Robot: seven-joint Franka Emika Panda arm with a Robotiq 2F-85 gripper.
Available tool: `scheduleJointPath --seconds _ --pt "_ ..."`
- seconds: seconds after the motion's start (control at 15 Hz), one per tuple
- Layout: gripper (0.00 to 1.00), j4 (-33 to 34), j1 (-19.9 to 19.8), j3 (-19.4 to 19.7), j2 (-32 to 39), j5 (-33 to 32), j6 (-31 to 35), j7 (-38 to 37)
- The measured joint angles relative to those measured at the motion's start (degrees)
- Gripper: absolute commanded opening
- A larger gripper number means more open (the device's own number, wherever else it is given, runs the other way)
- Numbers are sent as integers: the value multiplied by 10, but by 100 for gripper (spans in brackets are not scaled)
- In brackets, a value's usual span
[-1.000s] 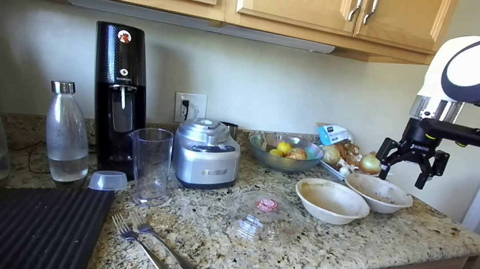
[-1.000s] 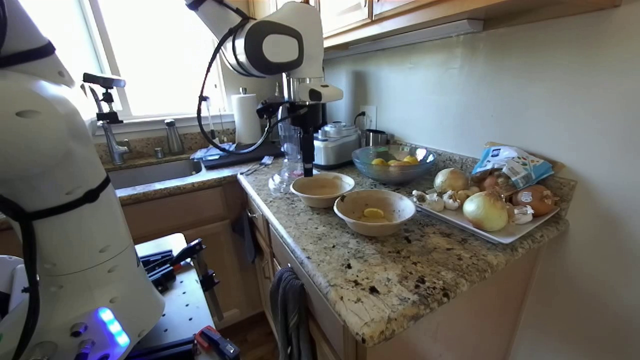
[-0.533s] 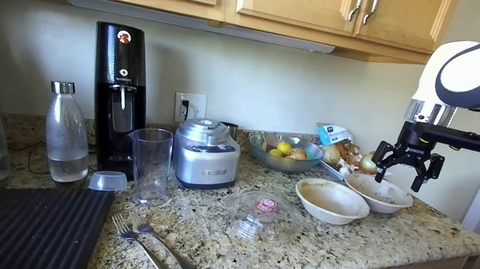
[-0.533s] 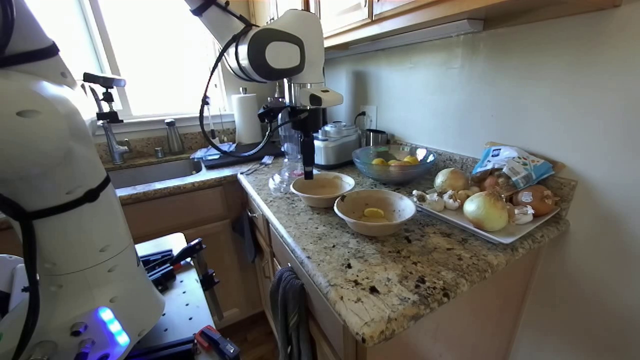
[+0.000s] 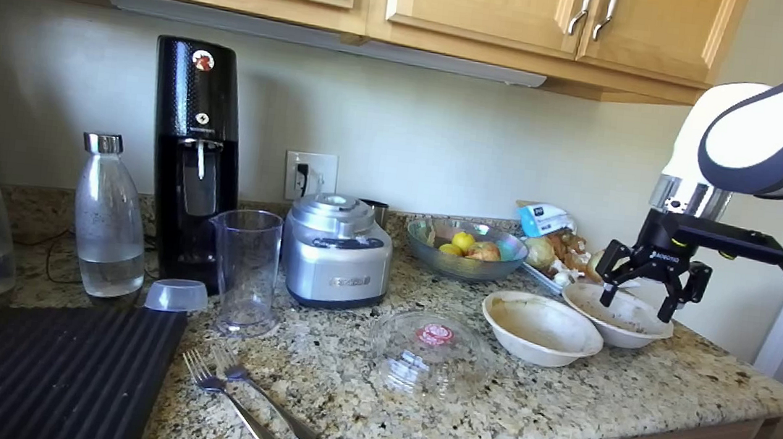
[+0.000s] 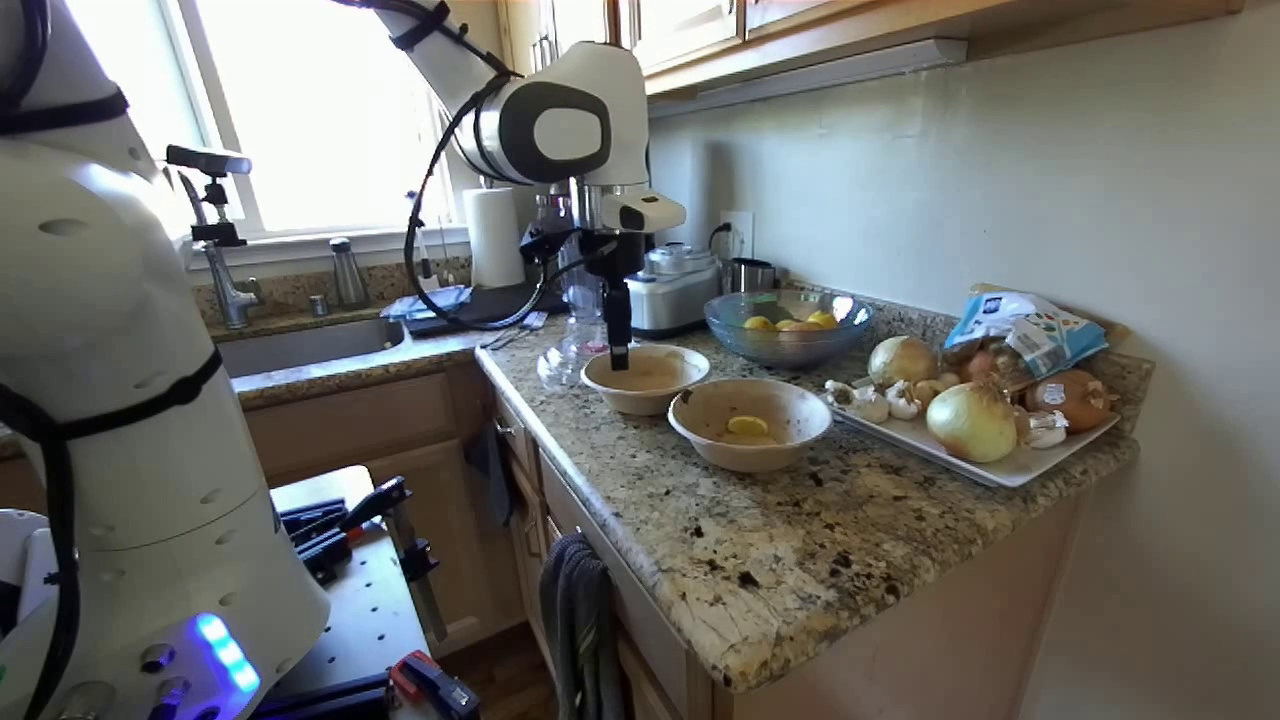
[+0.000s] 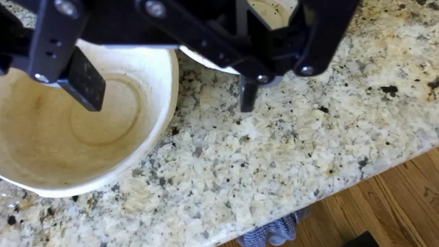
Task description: Stack the bowls
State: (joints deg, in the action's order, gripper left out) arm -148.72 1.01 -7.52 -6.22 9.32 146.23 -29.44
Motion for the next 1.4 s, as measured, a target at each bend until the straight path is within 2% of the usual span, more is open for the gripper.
scheduleJointPath --seconds 0.33,0.73,0.8,0.87,1.0,1.4 --pt "100 -3 15 0 52 61 79 6" --pt "100 -2 20 0 110 127 133 28" --pt "97 -1 20 0 117 136 140 32" --pt "74 0 20 0 122 146 147 37" --pt "69 3 20 0 133 171 158 49" --pt "28 11 20 -3 151 213 177 70"
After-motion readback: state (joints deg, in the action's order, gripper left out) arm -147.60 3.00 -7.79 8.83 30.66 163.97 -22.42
